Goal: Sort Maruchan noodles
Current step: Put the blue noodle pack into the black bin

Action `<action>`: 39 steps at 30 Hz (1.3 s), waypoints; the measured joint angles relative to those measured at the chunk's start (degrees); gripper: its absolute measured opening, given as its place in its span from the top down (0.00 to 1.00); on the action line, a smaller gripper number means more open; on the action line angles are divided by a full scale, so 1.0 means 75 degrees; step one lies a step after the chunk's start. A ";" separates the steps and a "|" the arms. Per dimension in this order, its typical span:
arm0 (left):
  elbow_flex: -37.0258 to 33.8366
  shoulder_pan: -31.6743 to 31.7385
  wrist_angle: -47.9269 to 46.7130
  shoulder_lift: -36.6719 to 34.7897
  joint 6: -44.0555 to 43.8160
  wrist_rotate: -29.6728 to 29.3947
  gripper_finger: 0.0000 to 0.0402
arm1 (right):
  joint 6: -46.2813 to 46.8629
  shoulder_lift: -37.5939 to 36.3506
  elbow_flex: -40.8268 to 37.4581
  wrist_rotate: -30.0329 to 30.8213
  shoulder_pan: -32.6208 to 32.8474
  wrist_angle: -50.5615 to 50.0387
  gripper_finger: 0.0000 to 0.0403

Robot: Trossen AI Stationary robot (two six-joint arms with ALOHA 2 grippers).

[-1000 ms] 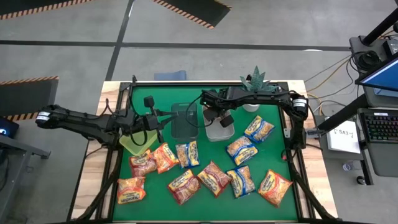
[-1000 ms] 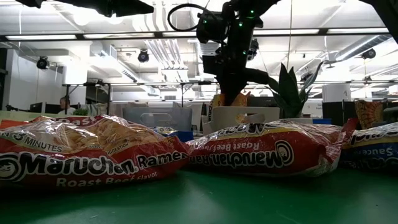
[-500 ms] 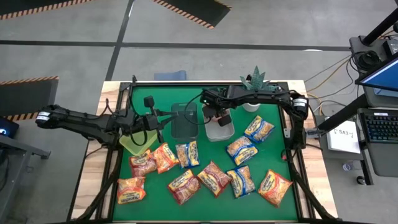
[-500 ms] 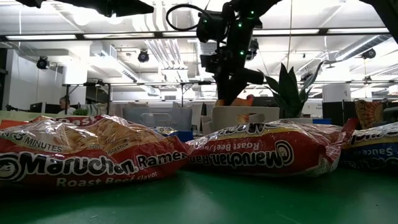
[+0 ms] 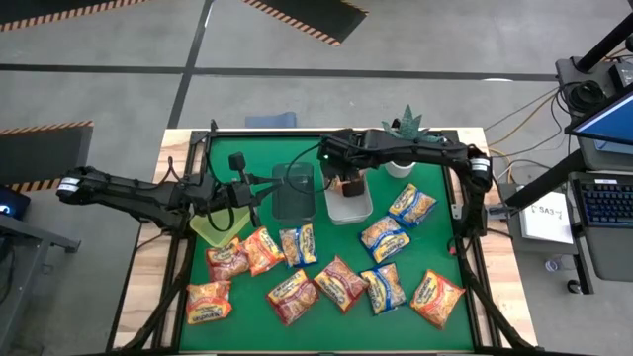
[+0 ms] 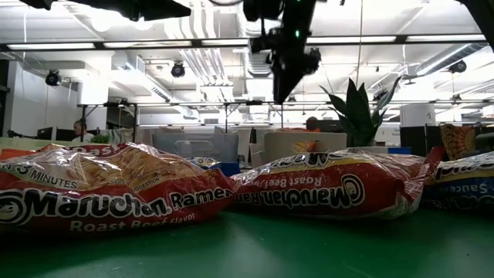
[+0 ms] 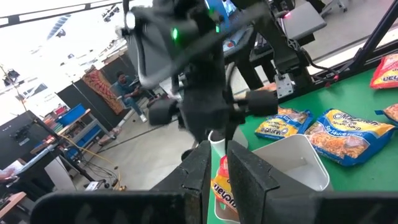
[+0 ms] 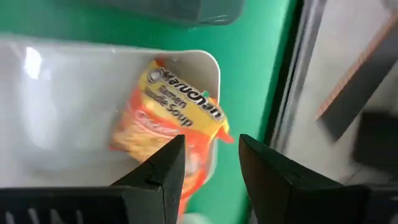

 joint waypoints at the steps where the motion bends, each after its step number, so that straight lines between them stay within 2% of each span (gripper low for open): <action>1: 0.0000 -0.0001 0.0000 0.0000 -0.0033 0.0000 0.91 | 0.0486 -0.0009 0.0153 -0.0180 0.0056 -0.0317 0.65; 5: 0.0000 -0.0003 0.0008 0.0000 -0.0185 0.0001 0.91 | 0.2025 -0.0153 0.0283 -0.1154 0.0400 -0.1101 0.66; 9: 0.0000 -0.0003 0.0071 0.0000 -0.0436 0.0004 0.91 | 0.2503 -0.0790 -0.0667 -0.1341 0.1105 -0.0676 0.66; 13: 0.0000 -0.0003 0.0076 0.0000 -0.0816 0.0031 0.91 | 0.2907 -0.1691 -0.2077 -0.1338 0.1856 0.0859 0.69; 19: 0.0000 -0.0024 0.0082 0.0000 -0.1961 0.0068 0.91 | 0.2479 -0.3069 -0.4589 -0.1358 0.2692 0.4839 0.74; 25: 0.0009 -0.0329 -0.0836 0.0042 -0.3903 0.1026 0.91 | 0.2045 -0.4190 -0.6867 -0.1326 0.2771 0.7907 0.79; 32: 0.0224 -0.0840 -0.1009 0.0330 -0.4918 0.1015 0.91 | 0.1965 -0.5428 -0.8667 -0.1318 0.2655 0.9330 0.83; 36: 0.0804 -0.0863 -0.1385 0.0620 -0.5471 0.1010 0.91 | 0.1874 -0.6130 -0.9297 -0.1259 0.2661 0.9702 0.85; 39: 0.1410 -0.0871 -0.2133 0.0957 -0.5788 0.1016 0.91 | 0.1612 -0.6630 -0.9507 -0.0875 0.2658 0.9716 0.86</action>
